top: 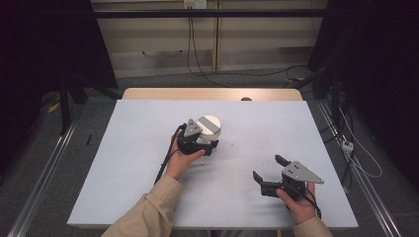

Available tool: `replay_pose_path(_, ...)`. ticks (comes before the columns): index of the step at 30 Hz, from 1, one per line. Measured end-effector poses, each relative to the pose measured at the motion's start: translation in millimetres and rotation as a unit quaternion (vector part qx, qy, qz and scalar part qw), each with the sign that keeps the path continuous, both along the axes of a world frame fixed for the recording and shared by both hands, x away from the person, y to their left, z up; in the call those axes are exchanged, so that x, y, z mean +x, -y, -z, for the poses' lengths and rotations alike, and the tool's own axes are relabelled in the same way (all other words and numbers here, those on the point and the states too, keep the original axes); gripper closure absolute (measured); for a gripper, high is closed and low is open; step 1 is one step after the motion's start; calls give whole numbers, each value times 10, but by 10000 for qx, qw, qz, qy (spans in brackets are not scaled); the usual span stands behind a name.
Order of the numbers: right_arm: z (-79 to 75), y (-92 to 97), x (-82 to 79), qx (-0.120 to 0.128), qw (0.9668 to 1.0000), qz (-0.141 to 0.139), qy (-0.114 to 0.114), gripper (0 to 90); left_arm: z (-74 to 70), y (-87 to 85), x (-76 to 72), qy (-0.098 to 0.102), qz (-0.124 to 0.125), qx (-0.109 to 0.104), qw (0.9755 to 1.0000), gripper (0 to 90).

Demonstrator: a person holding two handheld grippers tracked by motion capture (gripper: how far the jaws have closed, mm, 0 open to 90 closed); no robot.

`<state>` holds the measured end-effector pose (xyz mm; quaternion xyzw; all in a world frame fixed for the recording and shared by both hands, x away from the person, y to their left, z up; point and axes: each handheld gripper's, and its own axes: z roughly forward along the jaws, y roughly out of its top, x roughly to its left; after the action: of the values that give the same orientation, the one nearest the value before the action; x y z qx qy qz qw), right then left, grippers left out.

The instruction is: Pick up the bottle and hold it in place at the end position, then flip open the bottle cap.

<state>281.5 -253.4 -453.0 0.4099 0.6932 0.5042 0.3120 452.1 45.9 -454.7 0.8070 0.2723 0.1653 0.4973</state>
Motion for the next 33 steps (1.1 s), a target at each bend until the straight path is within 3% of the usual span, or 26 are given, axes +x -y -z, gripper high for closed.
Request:
replay_pose_path(11, -63, -172, 211, -44, 9996, -219, -177, 45, 9, -12, -5, -6, 14, 10, 10000, 183)
replay_pose_path(33, -146, -519, 544, -97, 9984, -352, -442, 86, 42, -6, -3, -19, -6, 6, 10000, 183)
